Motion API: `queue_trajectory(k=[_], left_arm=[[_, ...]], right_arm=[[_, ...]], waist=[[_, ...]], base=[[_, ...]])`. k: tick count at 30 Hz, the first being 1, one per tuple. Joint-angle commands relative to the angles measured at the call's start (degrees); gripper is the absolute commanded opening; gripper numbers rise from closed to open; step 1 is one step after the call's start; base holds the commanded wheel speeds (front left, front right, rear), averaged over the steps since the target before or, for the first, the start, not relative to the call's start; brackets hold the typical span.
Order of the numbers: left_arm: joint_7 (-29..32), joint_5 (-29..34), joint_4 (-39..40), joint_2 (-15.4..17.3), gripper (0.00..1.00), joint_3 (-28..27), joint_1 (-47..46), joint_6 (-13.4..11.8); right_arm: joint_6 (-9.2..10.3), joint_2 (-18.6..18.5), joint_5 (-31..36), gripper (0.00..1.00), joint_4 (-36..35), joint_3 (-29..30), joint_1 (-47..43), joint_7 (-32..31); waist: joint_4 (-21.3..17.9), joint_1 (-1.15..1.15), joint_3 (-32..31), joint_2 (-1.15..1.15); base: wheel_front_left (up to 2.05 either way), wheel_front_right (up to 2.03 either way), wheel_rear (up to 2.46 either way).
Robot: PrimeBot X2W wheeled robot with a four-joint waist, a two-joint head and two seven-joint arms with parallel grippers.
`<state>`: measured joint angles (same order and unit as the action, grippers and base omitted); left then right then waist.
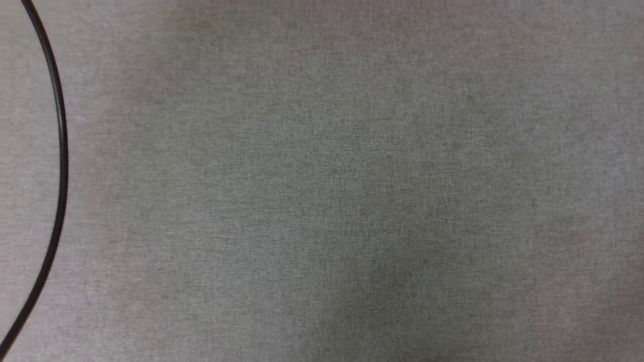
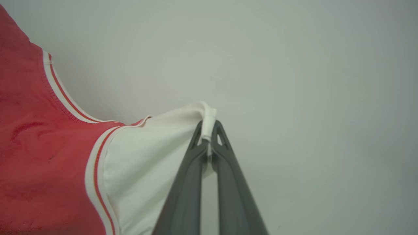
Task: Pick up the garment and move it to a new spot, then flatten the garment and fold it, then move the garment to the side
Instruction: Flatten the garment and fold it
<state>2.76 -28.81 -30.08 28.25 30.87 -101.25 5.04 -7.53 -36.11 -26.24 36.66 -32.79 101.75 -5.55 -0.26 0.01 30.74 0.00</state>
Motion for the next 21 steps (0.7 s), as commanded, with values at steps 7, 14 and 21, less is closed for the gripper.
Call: queue_trajectory(k=[7,14,21], left_arm=[[-3.6,-0.8,-4.6,-0.3,0.0,0.4,1.7,0.7],[-7.3,-2.5,-5.7,0.1,0.0,0.8,9.8,0.6],[-10.5,-4.9,-2.8,1.3,0.0,1.2,24.4,-1.2]], right_arm=[[0.09,1.7,-2.4,0.0,3.3,-5.1,1.2,3.8],[0.09,2.1,-6.5,0.0,3.7,-10.4,-4.6,7.7],[0.08,0.8,-12.1,0.0,0.8,-15.6,-16.0,10.8]], waist=[[-0.3,-0.01,3.2,0.0],[0.0,-0.01,1.5,0.0],[0.4,-0.01,-3.5,0.0]], base=[[0.0,0.0,0.0],[0.0,0.0,0.0],[0.0,0.0,0.0]])
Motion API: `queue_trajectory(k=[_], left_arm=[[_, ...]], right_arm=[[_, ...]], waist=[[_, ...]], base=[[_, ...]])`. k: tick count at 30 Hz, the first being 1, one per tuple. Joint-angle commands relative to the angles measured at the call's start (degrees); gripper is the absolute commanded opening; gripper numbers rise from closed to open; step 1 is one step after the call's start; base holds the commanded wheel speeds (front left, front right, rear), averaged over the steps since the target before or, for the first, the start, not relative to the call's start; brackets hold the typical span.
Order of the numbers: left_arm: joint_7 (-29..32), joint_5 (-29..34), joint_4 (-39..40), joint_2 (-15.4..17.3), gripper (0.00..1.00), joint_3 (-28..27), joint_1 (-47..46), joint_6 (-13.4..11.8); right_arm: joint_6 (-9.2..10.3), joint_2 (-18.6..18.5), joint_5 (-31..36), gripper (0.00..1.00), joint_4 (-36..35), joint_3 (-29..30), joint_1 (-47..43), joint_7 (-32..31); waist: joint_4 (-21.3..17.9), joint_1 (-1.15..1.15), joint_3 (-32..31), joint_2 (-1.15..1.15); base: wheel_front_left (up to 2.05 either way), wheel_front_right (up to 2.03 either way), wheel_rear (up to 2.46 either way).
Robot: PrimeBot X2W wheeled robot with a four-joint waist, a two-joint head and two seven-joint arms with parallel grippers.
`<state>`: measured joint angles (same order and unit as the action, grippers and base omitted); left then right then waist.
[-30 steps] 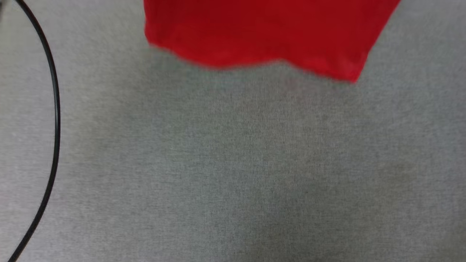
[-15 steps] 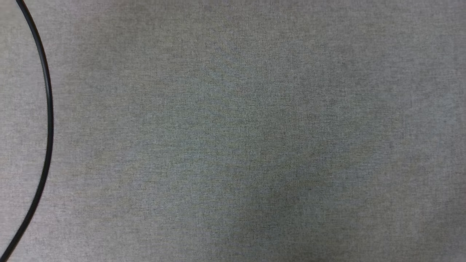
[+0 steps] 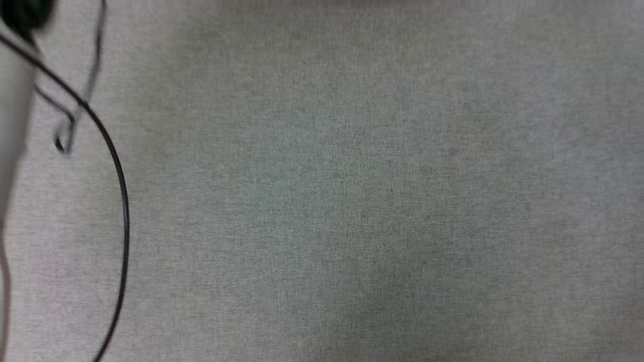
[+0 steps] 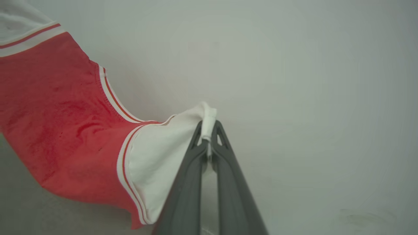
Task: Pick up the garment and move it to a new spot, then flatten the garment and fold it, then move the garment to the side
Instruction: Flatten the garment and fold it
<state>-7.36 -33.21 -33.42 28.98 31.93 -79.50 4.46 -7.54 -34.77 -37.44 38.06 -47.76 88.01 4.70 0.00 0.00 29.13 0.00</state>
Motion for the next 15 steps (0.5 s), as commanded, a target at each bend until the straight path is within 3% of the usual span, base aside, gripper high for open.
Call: queue_trajectory(k=[1,8,15], left_arm=[[-0.9,-0.8,1.5,0.7,0.0,0.1,4.9,-1.0],[-1.8,-3.8,7.0,2.2,0.0,0.3,20.5,-3.8],[-1.6,-7.7,15.5,4.7,0.0,0.4,39.3,-8.5]], right_arm=[[0.09,-0.9,-1.5,0.0,-1.2,-1.2,-4.0,1.0],[0.09,-3.1,-4.8,0.0,-5.5,-3.9,-16.3,2.8],[0.09,-4.4,-6.5,0.0,-8.8,-4.8,-31.9,3.8]], waist=[[0.2,0.0,-2.7,0.0],[0.3,0.0,-7.4,0.0],[-0.1,0.0,-13.4,0.0]], base=[[0.0,0.0,0.0],[0.0,0.0,0.0],[0.0,0.0,0.0]])
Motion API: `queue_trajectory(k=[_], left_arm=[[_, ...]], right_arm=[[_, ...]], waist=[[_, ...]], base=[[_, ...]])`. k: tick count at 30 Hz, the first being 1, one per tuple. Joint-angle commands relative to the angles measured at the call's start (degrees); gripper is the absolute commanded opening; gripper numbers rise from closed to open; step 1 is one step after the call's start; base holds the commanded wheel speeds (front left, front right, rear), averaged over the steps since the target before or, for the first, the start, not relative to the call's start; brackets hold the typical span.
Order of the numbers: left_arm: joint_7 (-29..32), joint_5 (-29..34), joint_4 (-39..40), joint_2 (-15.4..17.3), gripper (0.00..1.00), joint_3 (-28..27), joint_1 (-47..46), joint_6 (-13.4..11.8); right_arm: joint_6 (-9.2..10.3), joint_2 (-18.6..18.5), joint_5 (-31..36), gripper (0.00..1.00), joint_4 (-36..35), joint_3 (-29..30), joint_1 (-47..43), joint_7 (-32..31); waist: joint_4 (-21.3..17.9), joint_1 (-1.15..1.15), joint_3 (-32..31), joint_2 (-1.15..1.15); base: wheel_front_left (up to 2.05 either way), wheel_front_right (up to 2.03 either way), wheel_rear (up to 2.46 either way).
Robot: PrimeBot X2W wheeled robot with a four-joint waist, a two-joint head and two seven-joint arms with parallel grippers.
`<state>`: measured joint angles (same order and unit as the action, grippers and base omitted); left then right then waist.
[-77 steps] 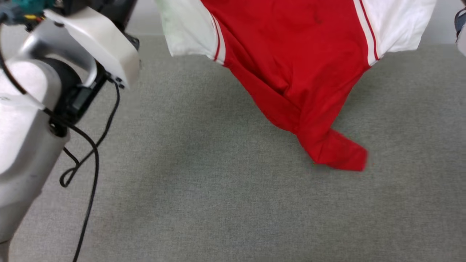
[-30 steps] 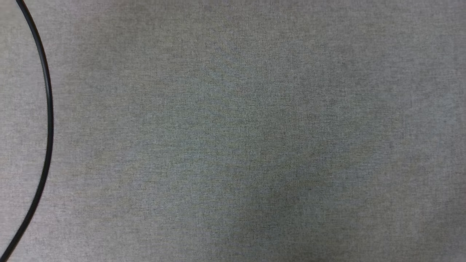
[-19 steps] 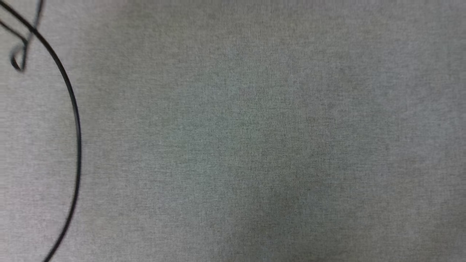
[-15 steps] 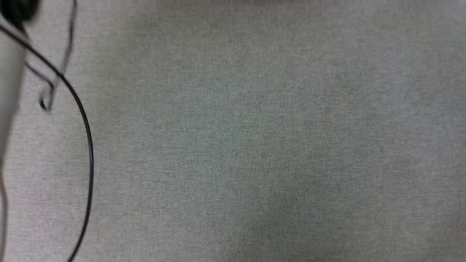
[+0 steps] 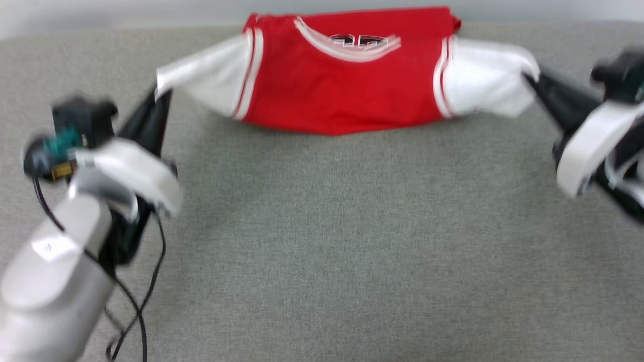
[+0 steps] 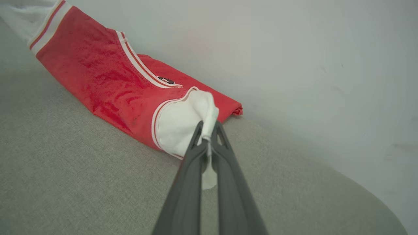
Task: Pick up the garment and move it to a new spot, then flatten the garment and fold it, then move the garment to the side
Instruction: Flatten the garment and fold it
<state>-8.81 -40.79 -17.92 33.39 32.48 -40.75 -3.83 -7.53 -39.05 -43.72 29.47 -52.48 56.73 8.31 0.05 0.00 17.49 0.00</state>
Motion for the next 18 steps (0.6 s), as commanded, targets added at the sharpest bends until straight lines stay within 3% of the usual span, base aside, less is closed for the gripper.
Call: queue_trajectory(k=[1,8,18], left_arm=[[-0.3,-0.6,1.1,0.6,0.0,-0.3,2.8,-0.8],[-0.8,-5.3,4.5,2.0,0.0,-0.5,18.3,-3.7],[-2.9,-10.2,2.6,1.9,0.0,-0.9,32.4,-4.9]], right_arm=[[0.08,-0.2,-0.5,0.0,-0.6,0.1,-2.8,0.3],[0.08,-1.2,-2.0,0.0,-2.9,2.4,-17.3,0.2],[0.08,-0.6,-0.7,0.0,-6.1,7.9,-35.4,-0.7]], waist=[[-0.2,0.0,-2.5,0.0],[-0.7,0.0,-7.4,0.0],[-1.4,0.0,-13.0,0.0]], base=[[0.0,0.0,0.0],[0.0,0.0,0.0],[0.0,0.0,0.0]])
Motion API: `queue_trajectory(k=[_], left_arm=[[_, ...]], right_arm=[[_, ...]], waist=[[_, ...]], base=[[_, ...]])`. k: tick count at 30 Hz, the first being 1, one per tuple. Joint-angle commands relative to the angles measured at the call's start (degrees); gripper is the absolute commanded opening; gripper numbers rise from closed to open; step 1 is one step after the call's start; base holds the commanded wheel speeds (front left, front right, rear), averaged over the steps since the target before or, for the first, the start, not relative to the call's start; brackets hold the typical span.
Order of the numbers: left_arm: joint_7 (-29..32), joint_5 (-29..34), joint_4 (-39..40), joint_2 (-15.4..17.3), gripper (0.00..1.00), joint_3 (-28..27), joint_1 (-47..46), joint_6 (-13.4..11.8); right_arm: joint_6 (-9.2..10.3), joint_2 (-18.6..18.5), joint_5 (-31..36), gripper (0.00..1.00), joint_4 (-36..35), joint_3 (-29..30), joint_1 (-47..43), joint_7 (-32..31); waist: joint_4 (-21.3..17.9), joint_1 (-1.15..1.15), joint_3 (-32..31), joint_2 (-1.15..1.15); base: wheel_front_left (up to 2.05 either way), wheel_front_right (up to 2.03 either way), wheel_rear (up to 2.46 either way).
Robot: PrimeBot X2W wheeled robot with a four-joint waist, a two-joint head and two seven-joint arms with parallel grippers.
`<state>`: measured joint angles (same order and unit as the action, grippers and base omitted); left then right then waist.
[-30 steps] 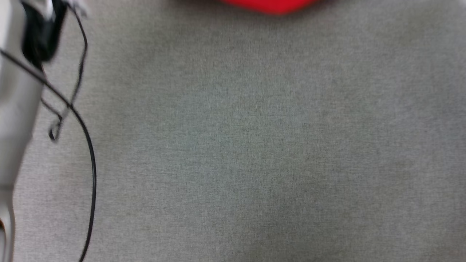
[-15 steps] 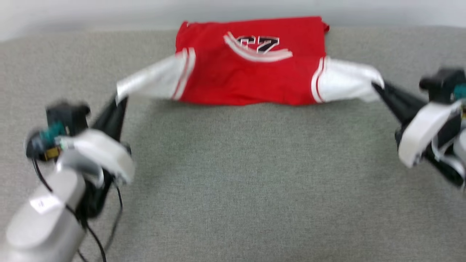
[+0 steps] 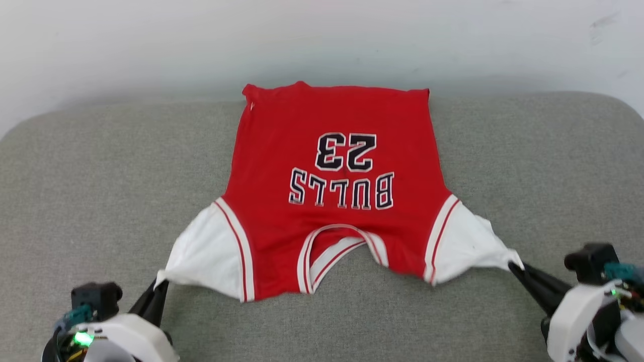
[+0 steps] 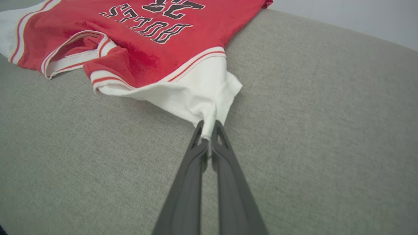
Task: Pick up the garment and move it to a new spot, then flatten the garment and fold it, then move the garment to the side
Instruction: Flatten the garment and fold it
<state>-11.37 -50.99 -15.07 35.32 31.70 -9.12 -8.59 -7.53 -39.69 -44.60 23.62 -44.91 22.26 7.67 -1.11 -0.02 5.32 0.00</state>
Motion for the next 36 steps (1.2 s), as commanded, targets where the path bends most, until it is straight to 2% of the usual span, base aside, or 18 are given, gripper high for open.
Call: queue_trajectory(k=[1,13,21,22,23,24,28,36], left_arm=[[-0.5,-0.1,-0.4,0.1,0.0,-0.1,1.7,-0.2],[-2.4,-3.8,1.9,1.9,0.0,-2.9,13.5,-2.5],[-2.8,-3.5,5.0,1.9,0.0,-3.2,16.0,-3.9],[-2.9,-3.3,5.4,1.8,0.0,-3.1,15.6,-4.0],[-2.9,-3.0,5.7,1.7,0.0,-3.0,15.3,-4.0],[-2.9,-2.7,6.1,1.6,0.0,-2.8,14.8,-4.1],[-2.9,-1.5,7.3,1.1,0.0,-2.1,13.5,-4.5],[-3.1,1.0,9.9,0.6,0.0,-1.9,10.6,-5.3]], right_arm=[[0.08,0.1,0.2,0.0,-0.5,1.1,-2.8,-0.3],[0.08,-0.1,4.1,0.0,-7.4,12.7,-23.0,-4.5],[0.08,2.4,6.6,0.0,-12.0,19.9,-30.3,-8.8],[0.08,3.0,6.9,0.11,-12.5,20.8,-30.5,-9.2],[0.08,3.6,7.2,0.37,-13.0,21.7,-30.6,-9.6],[0.08,4.0,7.6,1.0,-13.5,22.4,-30.5,-10.0],[0.08,5.0,9.1,1.0,-16.2,26.3,-29.3,-11.0],[0.08,3.2,11.8,1.0,-25.3,38.6,-23.6,-13.6]], waist=[[-0.3,0.02,-1.4,0.0],[-0.6,0.02,-5.2,0.0],[0.2,0.02,-5.1,0.0],[0.3,0.02,-5.0,0.0],[0.4,0.02,-4.8,0.0],[0.5,0.02,-4.6,0.0],[0.8,0.02,-3.9,0.0],[2.3,0.02,-0.3,0.0]], base=[[0.0,0.0,0.0],[0.0,0.0,0.0],[0.0,0.0,0.0],[0.0,0.0,0.0],[0.0,0.0,0.0],[0.0,0.0,0.0],[0.0,0.0,0.0],[0.0,0.0,0.0]])
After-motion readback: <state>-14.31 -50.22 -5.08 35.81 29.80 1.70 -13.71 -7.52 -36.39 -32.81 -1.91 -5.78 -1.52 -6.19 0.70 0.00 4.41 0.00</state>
